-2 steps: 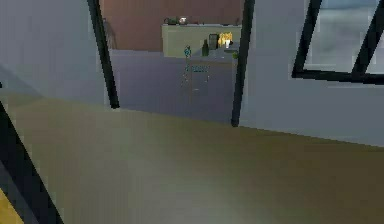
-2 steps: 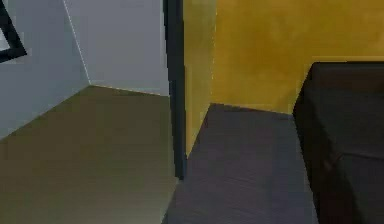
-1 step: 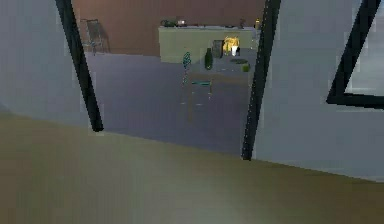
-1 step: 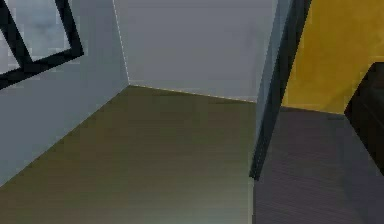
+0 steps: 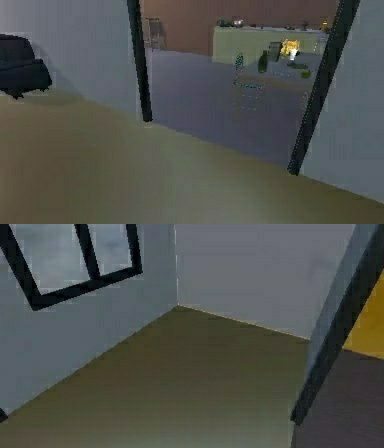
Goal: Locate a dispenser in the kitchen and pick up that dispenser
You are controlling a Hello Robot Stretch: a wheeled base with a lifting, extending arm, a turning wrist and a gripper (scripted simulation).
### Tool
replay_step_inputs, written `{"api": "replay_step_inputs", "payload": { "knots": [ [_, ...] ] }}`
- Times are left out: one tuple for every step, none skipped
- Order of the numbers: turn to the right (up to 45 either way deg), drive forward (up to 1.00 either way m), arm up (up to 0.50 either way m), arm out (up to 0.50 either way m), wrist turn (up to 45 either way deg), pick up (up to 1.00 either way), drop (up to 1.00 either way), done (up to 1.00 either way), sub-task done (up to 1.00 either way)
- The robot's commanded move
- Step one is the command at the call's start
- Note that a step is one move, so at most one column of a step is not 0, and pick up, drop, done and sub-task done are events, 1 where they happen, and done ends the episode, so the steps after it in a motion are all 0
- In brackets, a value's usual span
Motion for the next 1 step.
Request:
{"api": "replay_step_inputs", "payload": {
  "knots": [
    [0.0,1.00,0.00,0.00,0.0,0.00,0.00,0.00,0.00]
  ]
}}
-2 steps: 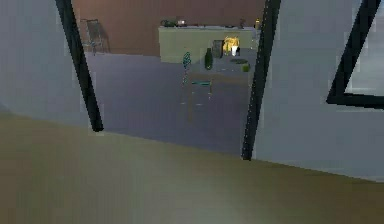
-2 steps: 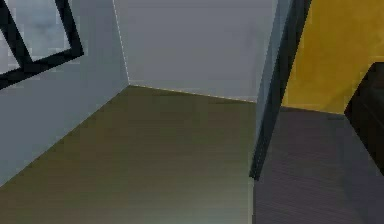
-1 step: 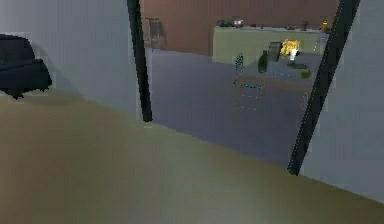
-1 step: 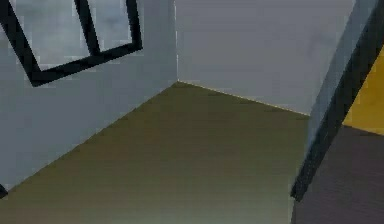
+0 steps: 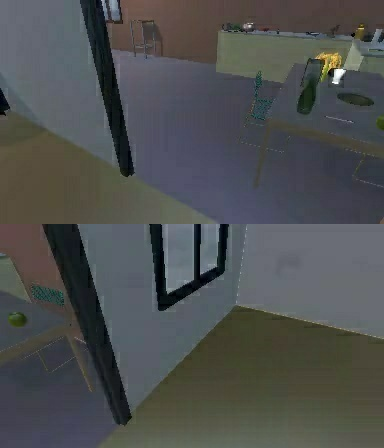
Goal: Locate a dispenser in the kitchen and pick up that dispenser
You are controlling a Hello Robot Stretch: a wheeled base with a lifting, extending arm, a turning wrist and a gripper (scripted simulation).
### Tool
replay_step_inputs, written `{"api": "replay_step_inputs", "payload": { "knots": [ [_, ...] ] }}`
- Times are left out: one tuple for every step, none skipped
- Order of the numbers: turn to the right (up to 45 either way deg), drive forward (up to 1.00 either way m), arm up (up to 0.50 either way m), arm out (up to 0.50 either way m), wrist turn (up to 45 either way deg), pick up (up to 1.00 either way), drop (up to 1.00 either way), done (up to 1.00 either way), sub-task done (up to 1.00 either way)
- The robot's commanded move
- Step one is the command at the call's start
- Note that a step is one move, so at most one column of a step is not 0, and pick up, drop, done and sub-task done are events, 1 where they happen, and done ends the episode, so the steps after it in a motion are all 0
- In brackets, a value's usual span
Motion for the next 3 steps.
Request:
{"api": "replay_step_inputs", "payload": {
  "knots": [
    [0.0,1.00,0.00,0.00,0.0,0.00,0.00,0.00,0.00],
    [0.0,0.75,0.00,0.00,0.0,0.00,0.00,0.00,0.00],
    [15.0,0.00,0.00,0.00,0.0,0.00,0.00,0.00,0.00]
  ]
}}
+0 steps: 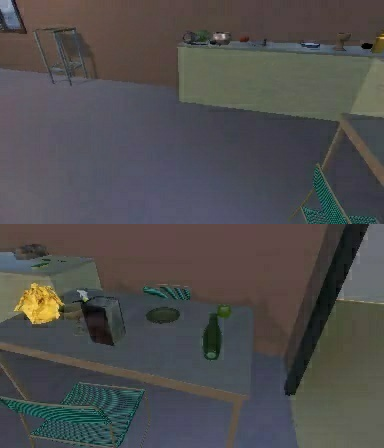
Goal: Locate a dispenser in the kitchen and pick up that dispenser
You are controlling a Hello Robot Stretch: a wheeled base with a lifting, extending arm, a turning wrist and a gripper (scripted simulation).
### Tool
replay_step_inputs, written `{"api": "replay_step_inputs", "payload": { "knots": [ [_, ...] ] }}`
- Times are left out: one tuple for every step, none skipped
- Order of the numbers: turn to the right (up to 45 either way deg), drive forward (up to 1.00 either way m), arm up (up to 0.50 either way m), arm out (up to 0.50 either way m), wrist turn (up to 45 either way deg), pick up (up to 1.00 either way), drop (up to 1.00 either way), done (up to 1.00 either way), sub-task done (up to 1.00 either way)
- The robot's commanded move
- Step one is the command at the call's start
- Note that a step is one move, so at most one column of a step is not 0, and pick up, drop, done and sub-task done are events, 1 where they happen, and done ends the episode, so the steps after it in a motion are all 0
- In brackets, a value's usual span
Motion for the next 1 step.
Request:
{"api": "replay_step_inputs", "payload": {
  "knots": [
    [0.0,0.75,0.00,0.00,0.0,0.00,0.00,0.00,0.00]
  ]
}}
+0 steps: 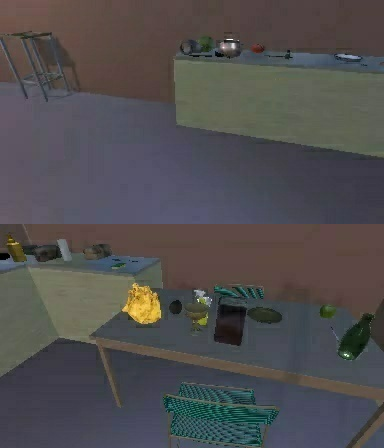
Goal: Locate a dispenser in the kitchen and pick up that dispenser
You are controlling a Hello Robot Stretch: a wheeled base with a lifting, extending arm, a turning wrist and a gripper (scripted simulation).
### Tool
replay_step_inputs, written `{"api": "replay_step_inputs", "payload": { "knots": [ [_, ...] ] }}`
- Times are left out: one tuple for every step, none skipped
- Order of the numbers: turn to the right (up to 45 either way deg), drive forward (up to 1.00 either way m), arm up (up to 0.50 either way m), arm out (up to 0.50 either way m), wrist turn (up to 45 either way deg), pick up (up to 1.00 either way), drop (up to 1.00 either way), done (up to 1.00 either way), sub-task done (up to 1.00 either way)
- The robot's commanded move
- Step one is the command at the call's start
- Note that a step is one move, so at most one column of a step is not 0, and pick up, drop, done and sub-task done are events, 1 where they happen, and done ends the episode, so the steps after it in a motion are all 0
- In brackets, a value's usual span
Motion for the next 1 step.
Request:
{"api": "replay_step_inputs", "payload": {
  "knots": [
    [15.0,0.00,0.00,0.00,0.0,0.00,0.00,0.00,0.00]
  ]
}}
